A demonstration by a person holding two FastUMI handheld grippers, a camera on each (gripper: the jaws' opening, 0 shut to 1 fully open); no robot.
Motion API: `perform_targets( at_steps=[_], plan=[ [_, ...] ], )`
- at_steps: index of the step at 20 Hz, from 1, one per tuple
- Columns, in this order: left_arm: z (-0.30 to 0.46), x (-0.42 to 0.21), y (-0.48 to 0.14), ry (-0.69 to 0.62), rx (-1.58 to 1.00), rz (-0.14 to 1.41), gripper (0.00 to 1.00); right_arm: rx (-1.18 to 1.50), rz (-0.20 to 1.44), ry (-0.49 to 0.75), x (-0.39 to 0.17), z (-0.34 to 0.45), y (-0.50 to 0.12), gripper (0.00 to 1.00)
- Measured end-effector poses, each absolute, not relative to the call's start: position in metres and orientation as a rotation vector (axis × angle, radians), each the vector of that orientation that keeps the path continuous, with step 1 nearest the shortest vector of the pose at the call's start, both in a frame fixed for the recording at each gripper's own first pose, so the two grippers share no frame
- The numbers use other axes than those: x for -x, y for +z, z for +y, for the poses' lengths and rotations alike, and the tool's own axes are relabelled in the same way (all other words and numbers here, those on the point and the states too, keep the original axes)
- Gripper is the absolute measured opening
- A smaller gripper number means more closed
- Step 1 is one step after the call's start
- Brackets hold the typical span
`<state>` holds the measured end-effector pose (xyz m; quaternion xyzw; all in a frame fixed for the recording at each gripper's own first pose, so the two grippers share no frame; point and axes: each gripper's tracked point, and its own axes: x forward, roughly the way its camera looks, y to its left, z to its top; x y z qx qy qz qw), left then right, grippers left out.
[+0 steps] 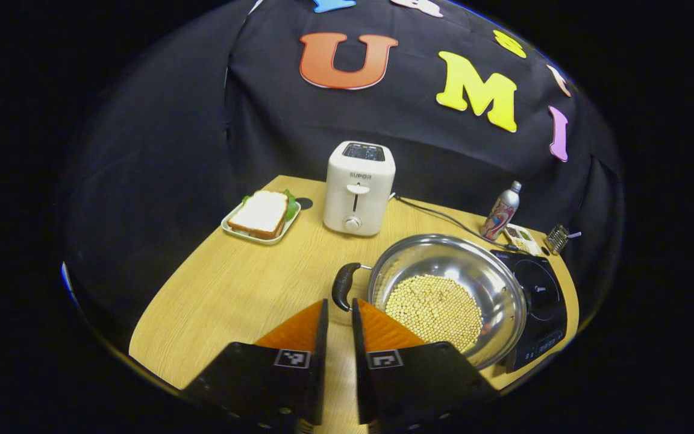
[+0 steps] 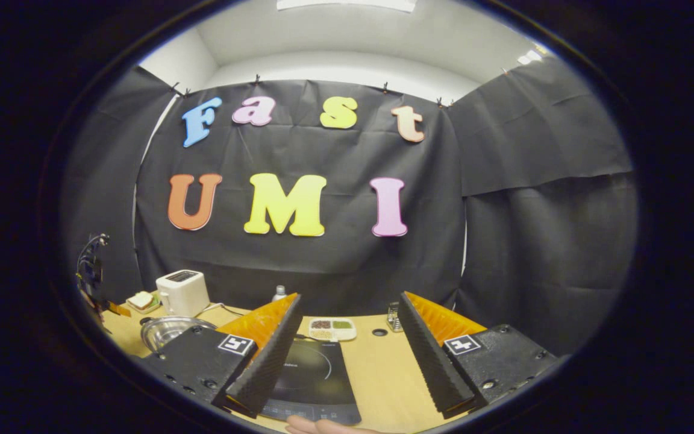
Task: First push the handle of the pot to place it horizontally, then grasp the pot with both hands and set it on the induction cooktop.
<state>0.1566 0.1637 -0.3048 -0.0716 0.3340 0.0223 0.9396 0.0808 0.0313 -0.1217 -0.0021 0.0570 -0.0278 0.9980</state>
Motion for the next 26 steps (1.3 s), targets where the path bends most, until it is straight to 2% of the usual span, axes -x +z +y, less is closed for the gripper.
perform_targets(
  at_steps=[1,2,3,4,5,6,7,12,18,26],
  plan=[
    [0.161,-0.152,-0.297,0.038,0.149,0.669,0.46,0.003,0.130,-0.045,-0.082,0.040,-0.127,0.99],
    [0.158,-0.150,-0.289,0.026,0.157,0.653,0.47,0.002,0.143,-0.038,-0.084,0.047,-0.131,0.99],
    [0.156,-0.151,-0.285,0.021,0.162,0.642,0.74,0.002,0.158,-0.033,-0.087,0.054,-0.135,0.98],
    [0.153,-0.149,-0.277,0.016,0.163,0.623,0.96,0.001,0.171,-0.033,-0.090,0.061,-0.139,1.00],
    [0.151,-0.148,-0.269,0.011,0.156,0.601,0.96,-0.002,0.189,-0.030,-0.093,0.068,-0.145,0.99],
    [0.150,-0.146,-0.260,0.006,0.144,0.583,0.84,-0.005,0.208,-0.022,-0.094,0.076,-0.151,0.99],
    [0.150,-0.145,-0.255,0.013,0.127,0.565,0.95,-0.007,0.229,-0.012,-0.096,0.085,-0.158,0.98],
    [0.136,-0.148,-0.236,-0.019,0.113,0.486,0.95,-0.053,0.324,0.038,-0.114,0.129,-0.196,1.00],
    [0.136,-0.161,-0.273,-0.030,0.020,0.559,0.96,-0.089,0.534,0.109,-0.142,0.184,-0.276,0.99],
    [0.150,-0.192,-0.345,-0.022,-0.016,0.721,0.96,-0.078,0.733,0.131,-0.170,0.220,-0.361,0.99]
  ],
)
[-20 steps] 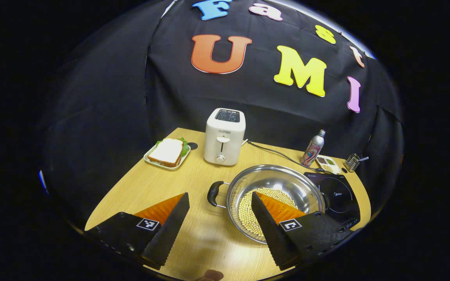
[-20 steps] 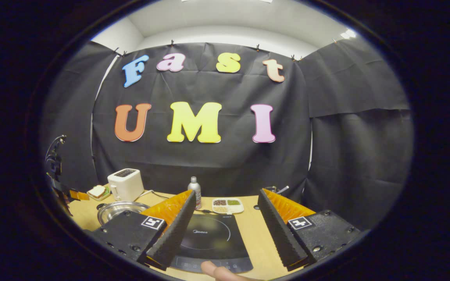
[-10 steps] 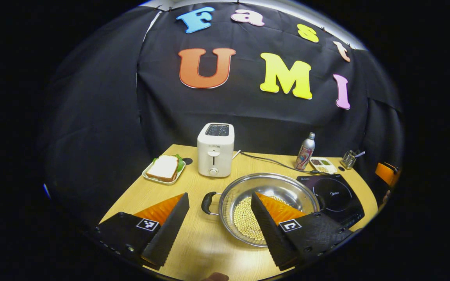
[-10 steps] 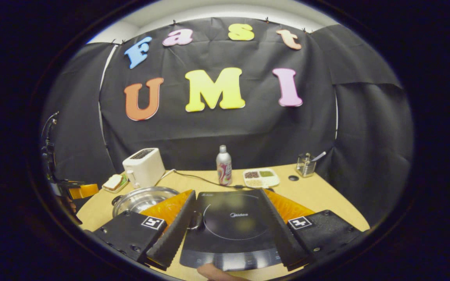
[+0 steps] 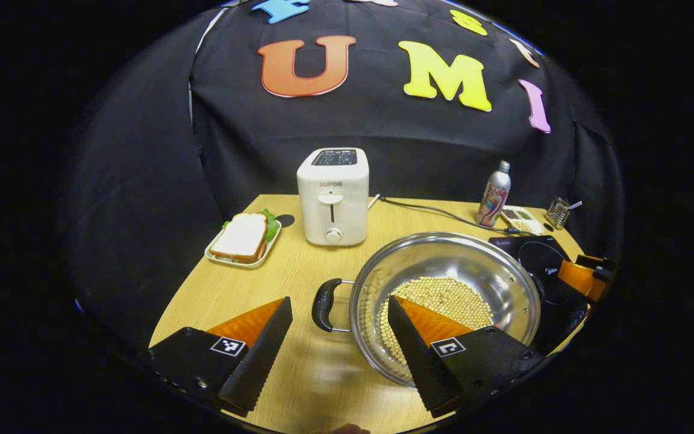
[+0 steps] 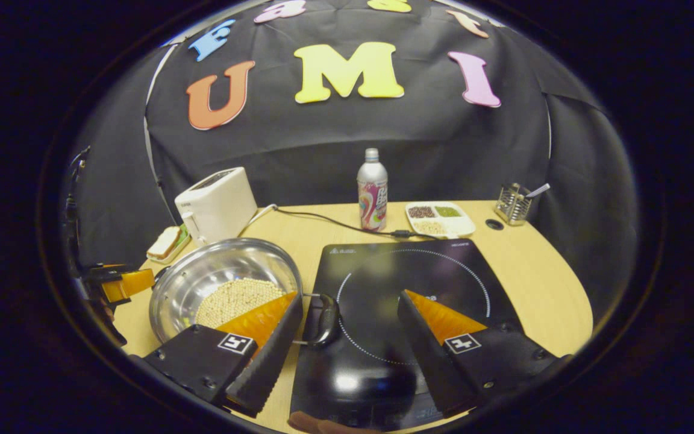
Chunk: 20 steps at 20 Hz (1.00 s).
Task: First push the handle of the pot to place it horizontally, then grasp the pot with both hands and set it on the induction cooktop.
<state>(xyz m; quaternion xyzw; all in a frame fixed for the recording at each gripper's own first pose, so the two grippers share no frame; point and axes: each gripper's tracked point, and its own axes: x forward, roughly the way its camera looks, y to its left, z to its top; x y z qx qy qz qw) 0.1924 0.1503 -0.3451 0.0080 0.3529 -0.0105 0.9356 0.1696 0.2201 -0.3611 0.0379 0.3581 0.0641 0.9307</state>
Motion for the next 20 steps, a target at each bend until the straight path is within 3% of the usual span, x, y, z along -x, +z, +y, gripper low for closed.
perform_targets(
  at_steps=[4,8,9,10,11,12,14,20],
  plan=[
    [0.153,-0.202,-0.370,-0.015,-0.052,0.781,0.96,-0.099,0.810,0.165,-0.172,0.238,-0.384,1.00],
    [0.153,-0.208,-0.391,-0.026,-0.098,0.838,0.95,-0.090,0.880,0.218,-0.170,0.257,-0.400,0.91],
    [0.155,-0.209,-0.393,-0.023,-0.112,0.845,0.89,-0.102,0.899,0.237,-0.167,0.263,-0.405,0.89],
    [0.155,-0.212,-0.394,-0.031,-0.121,0.841,0.85,-0.096,0.909,0.244,-0.165,0.261,-0.404,0.95],
    [0.151,-0.213,-0.396,-0.056,-0.113,0.841,0.84,-0.090,0.904,0.247,-0.169,0.264,-0.408,0.89],
    [0.147,-0.213,-0.399,-0.067,-0.095,0.854,0.83,-0.084,0.903,0.247,-0.168,0.263,-0.409,0.92],
    [0.146,-0.215,-0.402,-0.063,-0.082,0.871,0.75,-0.058,0.896,0.250,-0.170,0.265,-0.408,0.81],
    [0.147,-0.218,-0.402,-0.082,-0.094,0.896,0.70,0.093,0.914,0.274,-0.167,0.266,-0.417,0.81]
  ],
)
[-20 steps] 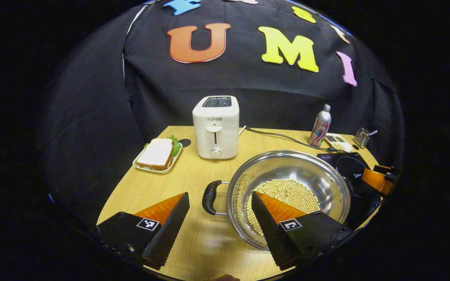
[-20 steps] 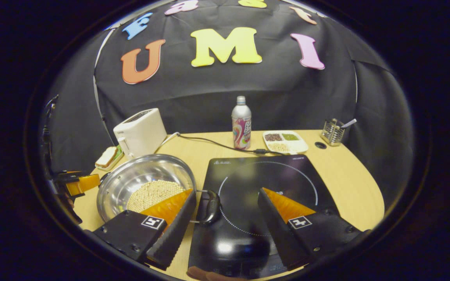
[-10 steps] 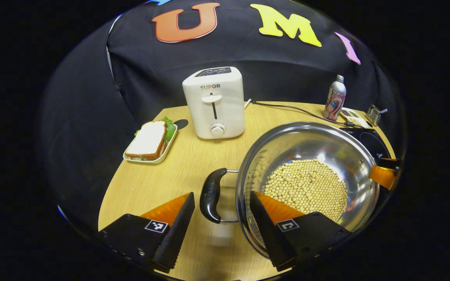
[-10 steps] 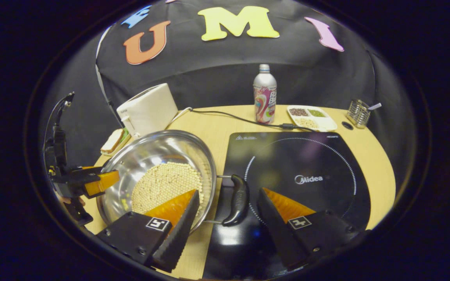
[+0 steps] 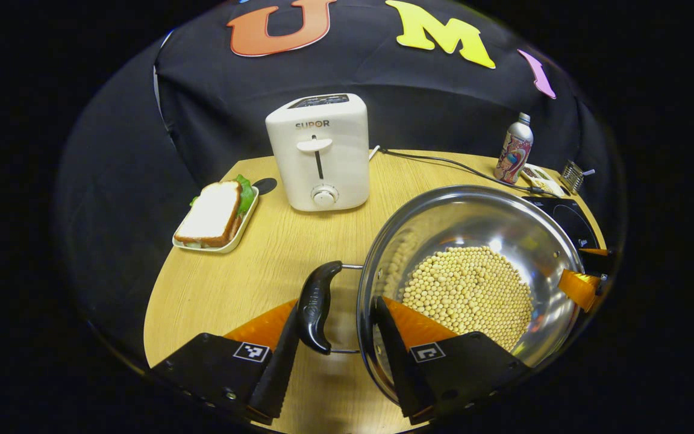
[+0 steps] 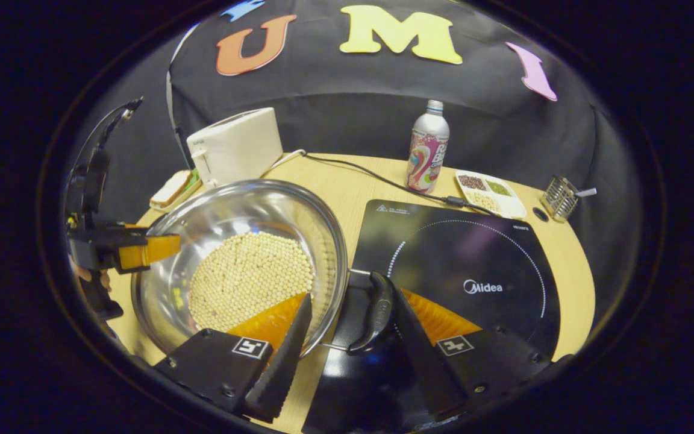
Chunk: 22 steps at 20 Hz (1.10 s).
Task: First push the handle of the pot to place it horizontally, then grasp the pot with both hands and set it on the induction cooktop.
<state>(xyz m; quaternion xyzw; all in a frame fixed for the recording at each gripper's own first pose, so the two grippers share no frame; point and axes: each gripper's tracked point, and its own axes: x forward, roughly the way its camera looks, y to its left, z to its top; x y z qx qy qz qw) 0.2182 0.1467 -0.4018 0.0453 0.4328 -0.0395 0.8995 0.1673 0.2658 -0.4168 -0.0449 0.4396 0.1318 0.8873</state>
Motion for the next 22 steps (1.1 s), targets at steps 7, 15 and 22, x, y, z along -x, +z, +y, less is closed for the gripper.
perform_targets(
  at_steps=[7,15,22],
  plan=[
    [0.147,-0.226,-0.404,-0.149,-0.130,0.932,0.74,0.120,0.922,0.300,-0.171,0.269,-0.418,0.88],
    [0.144,-0.211,-0.398,-0.119,-0.086,0.960,0.64,0.108,0.947,0.272,-0.178,0.268,-0.417,0.65],
    [0.149,-0.184,-0.357,-0.069,-0.126,0.931,0.60,0.005,0.974,0.338,-0.161,0.267,-0.387,0.57]
  ],
)
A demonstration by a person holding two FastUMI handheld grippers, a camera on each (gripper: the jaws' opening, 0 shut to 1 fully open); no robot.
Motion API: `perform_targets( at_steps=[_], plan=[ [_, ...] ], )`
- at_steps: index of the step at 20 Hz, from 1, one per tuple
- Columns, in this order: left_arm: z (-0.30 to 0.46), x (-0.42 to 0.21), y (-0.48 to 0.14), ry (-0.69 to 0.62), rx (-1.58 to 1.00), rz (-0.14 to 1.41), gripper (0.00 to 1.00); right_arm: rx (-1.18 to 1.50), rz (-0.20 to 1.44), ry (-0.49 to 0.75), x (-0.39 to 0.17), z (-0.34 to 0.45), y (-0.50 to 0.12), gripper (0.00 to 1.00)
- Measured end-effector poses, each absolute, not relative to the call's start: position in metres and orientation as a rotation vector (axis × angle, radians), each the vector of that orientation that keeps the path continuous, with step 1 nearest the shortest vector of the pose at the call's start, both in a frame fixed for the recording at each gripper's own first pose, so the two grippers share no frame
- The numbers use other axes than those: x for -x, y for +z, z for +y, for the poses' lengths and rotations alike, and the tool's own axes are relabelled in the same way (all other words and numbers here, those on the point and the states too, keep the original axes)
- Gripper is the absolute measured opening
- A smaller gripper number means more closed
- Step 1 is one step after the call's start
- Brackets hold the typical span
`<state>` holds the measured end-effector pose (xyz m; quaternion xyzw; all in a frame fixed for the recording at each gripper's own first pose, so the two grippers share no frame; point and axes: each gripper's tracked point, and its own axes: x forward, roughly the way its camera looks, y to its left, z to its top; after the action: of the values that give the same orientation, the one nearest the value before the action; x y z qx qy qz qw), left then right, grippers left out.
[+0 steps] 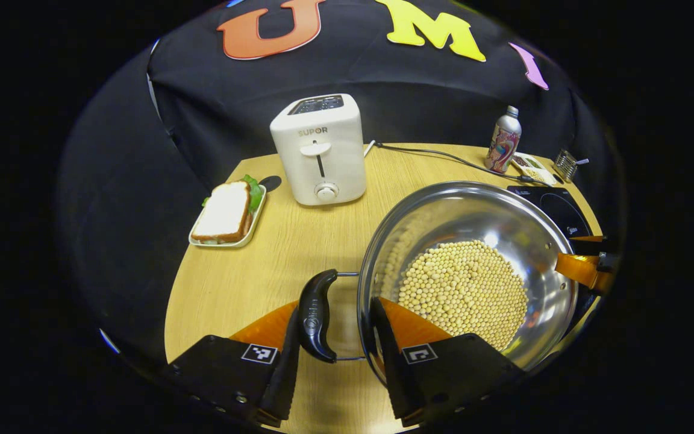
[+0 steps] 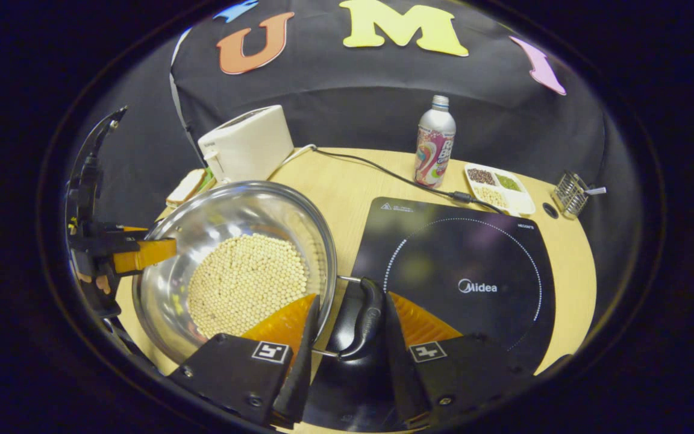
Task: First push the handle of the pot to place it horizontally, then grasp the pot with both hands and set it on the induction cooktop.
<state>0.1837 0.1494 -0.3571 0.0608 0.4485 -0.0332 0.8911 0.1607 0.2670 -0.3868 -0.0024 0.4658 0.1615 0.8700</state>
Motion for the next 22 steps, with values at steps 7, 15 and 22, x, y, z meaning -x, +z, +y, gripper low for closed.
perform_targets(
  at_steps=[7,15,22],
  plan=[
    [0.138,-0.171,-0.298,-0.054,-0.073,0.894,0.60,0.020,0.910,0.379,-0.158,0.249,-0.311,0.55],
    [0.087,-0.187,-0.239,-0.081,-0.051,0.851,0.60,0.069,0.825,0.358,-0.171,0.198,-0.238,0.58],
    [0.013,-0.207,-0.210,-0.131,-0.077,0.819,0.60,0.054,0.807,0.316,-0.188,0.124,-0.212,0.57]
  ],
)
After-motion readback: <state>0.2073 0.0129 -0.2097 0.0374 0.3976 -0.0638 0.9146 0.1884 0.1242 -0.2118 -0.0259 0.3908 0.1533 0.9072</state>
